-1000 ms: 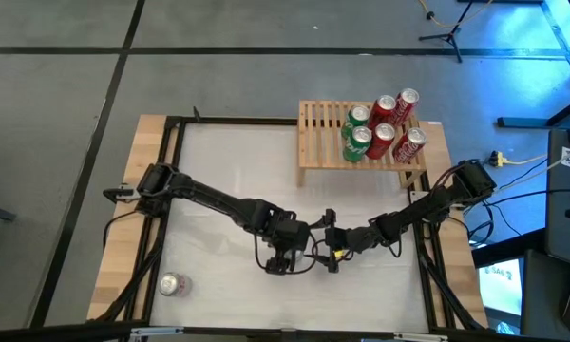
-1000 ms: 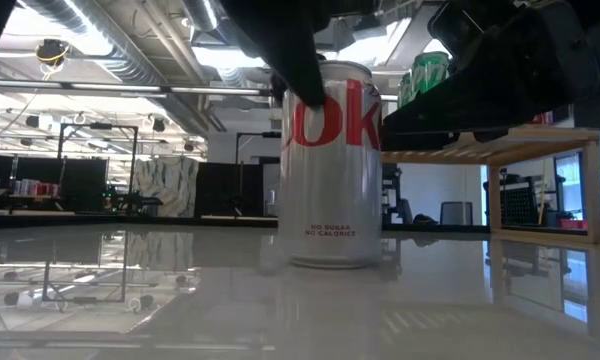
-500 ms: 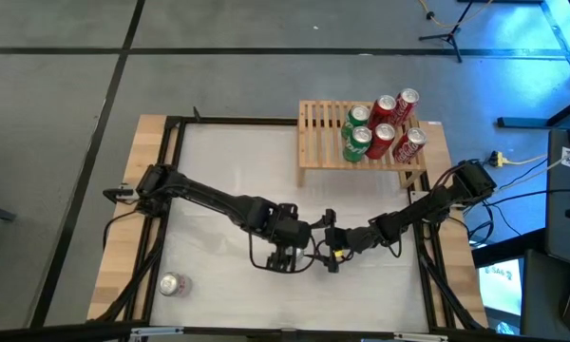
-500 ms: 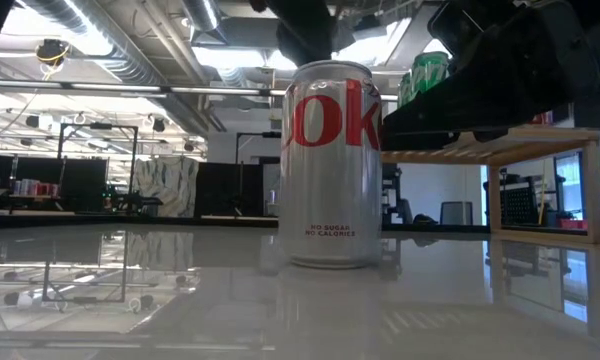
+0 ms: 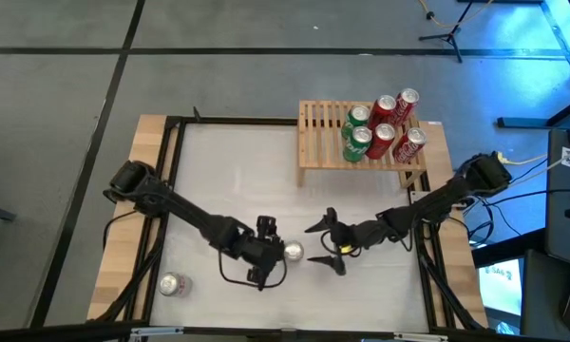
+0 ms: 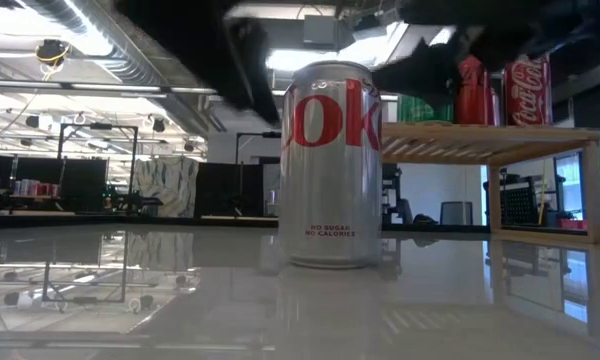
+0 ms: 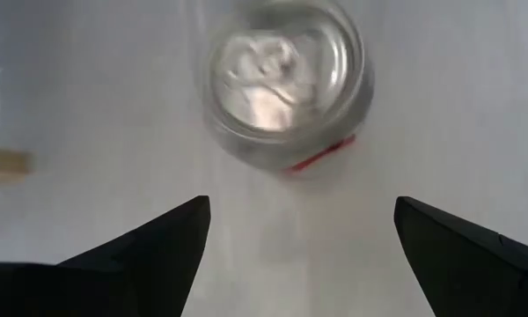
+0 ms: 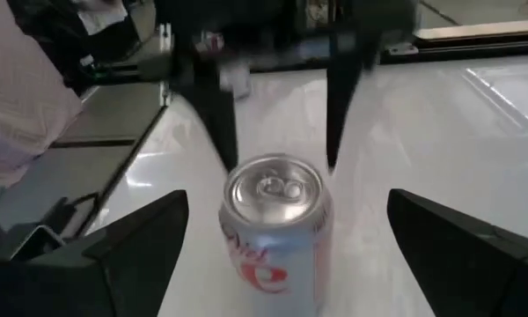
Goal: Place canned beverage on shelf
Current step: Put the top silver soda can on the shelf
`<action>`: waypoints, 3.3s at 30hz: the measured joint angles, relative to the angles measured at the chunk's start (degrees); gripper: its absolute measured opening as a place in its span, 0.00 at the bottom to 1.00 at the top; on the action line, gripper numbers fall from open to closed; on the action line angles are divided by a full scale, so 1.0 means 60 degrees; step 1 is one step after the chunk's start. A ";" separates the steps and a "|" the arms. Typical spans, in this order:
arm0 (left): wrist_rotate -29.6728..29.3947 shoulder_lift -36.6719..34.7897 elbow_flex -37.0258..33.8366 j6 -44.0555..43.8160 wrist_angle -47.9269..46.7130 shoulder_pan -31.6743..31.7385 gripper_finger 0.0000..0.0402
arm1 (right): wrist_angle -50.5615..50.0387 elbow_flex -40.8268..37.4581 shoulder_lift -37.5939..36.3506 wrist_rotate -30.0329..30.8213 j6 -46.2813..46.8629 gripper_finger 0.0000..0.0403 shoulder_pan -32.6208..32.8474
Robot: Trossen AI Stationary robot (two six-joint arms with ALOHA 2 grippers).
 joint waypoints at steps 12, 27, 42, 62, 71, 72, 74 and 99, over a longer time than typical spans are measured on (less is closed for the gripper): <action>-0.0106 -0.0200 -0.4086 0.1115 0.7922 0.0204 0.87 | -0.4328 0.3562 0.1934 0.0508 -0.0219 0.96 -0.0316; -0.0176 -0.0156 -0.4479 0.1354 0.8920 0.0350 0.87 | -0.6824 0.5206 0.3063 -0.0824 0.1057 0.93 -0.0757; -0.0321 -0.0167 -0.4462 0.1187 0.8987 0.0218 0.87 | -0.9692 0.7143 0.2558 -0.0606 -0.0003 0.70 -0.0735; -0.0542 -0.0149 -0.4475 0.1049 0.8895 0.0029 0.87 | -1.3256 0.9255 -0.0945 0.1869 -0.1647 0.70 -0.3374; -0.0648 -0.0149 -0.4475 0.1053 0.8910 0.0029 0.87 | -1.3293 0.9240 -0.0853 -0.0328 -0.2104 0.70 -0.6232; -0.0648 -0.0149 -0.4475 0.1053 0.8910 0.0029 0.87 | -1.3311 0.9235 -0.0793 -0.0502 -0.2158 0.70 -0.6492; -0.0645 -0.0149 -0.4475 0.1056 0.8907 0.0026 0.87 | -1.3330 0.9235 -0.0762 -0.0741 -0.2226 0.70 -0.6937; -0.0659 -0.0149 -0.4475 0.1089 0.8909 0.0029 0.87 | -1.3495 0.9228 0.0497 -0.2249 -0.2912 0.70 -0.8086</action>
